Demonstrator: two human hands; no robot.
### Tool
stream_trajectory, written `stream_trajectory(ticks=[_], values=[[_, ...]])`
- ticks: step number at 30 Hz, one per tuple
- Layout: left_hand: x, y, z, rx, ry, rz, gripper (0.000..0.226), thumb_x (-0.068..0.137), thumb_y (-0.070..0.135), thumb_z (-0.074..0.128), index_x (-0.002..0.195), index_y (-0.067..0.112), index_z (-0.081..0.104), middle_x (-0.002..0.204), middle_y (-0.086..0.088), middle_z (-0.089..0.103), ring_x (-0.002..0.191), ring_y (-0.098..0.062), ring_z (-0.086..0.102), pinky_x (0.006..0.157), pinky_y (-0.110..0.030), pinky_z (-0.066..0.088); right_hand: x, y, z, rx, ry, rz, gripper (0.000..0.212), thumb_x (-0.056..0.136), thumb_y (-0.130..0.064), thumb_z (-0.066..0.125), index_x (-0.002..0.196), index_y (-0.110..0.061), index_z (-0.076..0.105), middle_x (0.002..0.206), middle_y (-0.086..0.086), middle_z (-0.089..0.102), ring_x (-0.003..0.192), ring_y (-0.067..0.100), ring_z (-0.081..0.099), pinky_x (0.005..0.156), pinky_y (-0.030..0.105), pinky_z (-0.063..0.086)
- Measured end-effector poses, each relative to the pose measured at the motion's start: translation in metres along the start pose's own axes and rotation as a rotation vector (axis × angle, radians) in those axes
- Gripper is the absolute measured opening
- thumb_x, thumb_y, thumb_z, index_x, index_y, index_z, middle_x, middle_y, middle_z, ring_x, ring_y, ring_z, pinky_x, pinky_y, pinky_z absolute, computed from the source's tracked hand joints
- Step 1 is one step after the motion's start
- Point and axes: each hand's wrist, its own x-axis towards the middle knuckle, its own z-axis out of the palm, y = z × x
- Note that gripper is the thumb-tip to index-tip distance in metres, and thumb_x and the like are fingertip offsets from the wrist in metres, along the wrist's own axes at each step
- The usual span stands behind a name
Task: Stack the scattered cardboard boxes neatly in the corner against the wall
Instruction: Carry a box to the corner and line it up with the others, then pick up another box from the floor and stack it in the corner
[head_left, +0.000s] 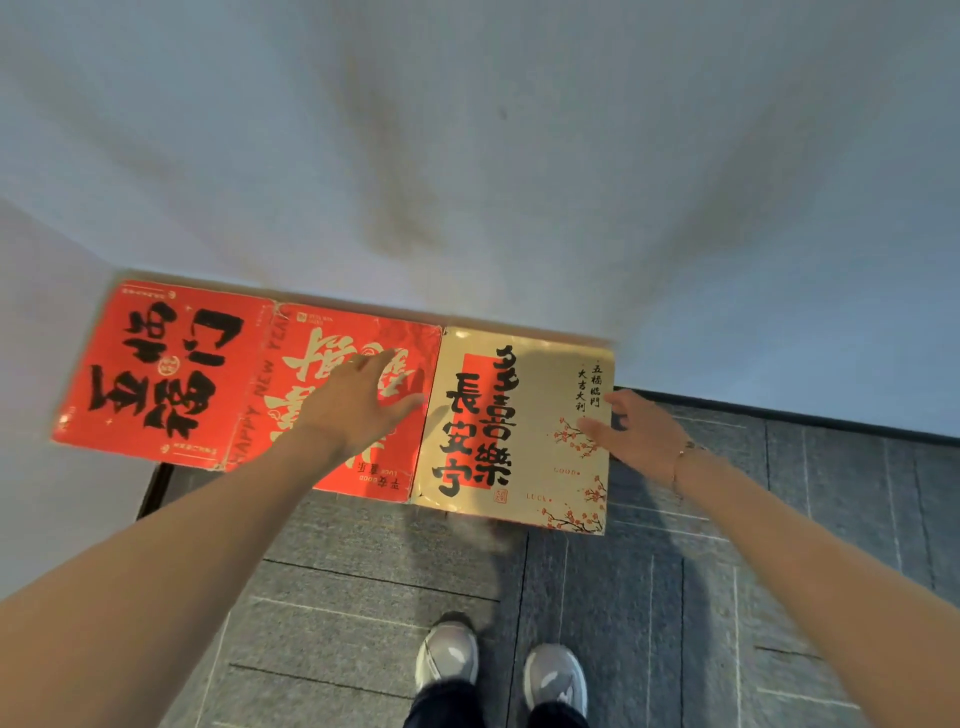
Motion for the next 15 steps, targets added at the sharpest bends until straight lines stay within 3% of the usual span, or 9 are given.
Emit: stream_trajectory(ticks=[2,4,6,8,15], values=[[-0.019,0.000,-0.020,-0.038,-0.035,-0.036,0.078,0.086,0.067,0.043,0.150,0.030,0.020,0.154,-0.010,0.026,0.130,-0.029,0.043,0.100,-0.048,0.042,-0.016,-0.019,-0.016,-0.084,-0.032,-0.047,0.052,0.092,-0.041,0.052,0.134,-0.012,0.041,0.129,0.001,0.055,0.099,0.012,0.054,0.067,0.011,0.039],[-0.040,-0.003,-0.041,-0.061,-0.056,-0.058,0.078,0.086,0.067,0.045,0.150,0.030,0.020,0.153,-0.010,0.027,0.126,-0.028,0.048,0.101,-0.047,0.043,-0.032,-0.039,-0.031,-0.184,-0.059,-0.083,0.055,0.092,-0.046,0.048,0.135,-0.013,0.041,0.127,0.000,0.056,0.090,0.008,0.054,0.063,0.012,0.039],[-0.062,-0.008,-0.065,-0.052,-0.064,-0.072,0.077,0.086,0.065,0.045,0.149,0.028,0.021,0.153,-0.010,0.028,0.132,-0.028,0.041,0.104,-0.047,0.041,-0.048,-0.062,-0.046,-0.282,-0.092,-0.103,0.061,0.092,-0.052,0.044,0.139,-0.014,0.037,0.136,0.002,0.050,0.105,0.012,0.056,0.084,0.022,0.046],[-0.084,-0.014,-0.093,-0.034,-0.065,-0.096,0.076,0.087,0.065,0.044,0.149,0.026,0.022,0.154,-0.009,0.026,0.135,-0.027,0.038,0.107,-0.046,0.038,-0.064,-0.087,-0.064,-0.327,-0.119,-0.106,0.062,0.091,-0.054,0.043,0.140,-0.017,0.036,0.144,0.002,0.041,0.125,0.018,0.047,0.101,0.030,0.038],[-0.186,-0.037,-0.202,-0.111,0.068,-0.186,0.077,0.086,0.068,0.043,0.148,0.025,0.030,0.150,-0.008,0.035,0.137,-0.024,0.036,0.110,-0.042,0.034,-0.141,-0.191,-0.113,-0.460,-0.145,-0.274,0.059,0.091,-0.057,0.041,0.136,-0.018,0.041,0.141,0.005,0.046,0.127,0.022,0.045,0.104,0.034,0.038]])
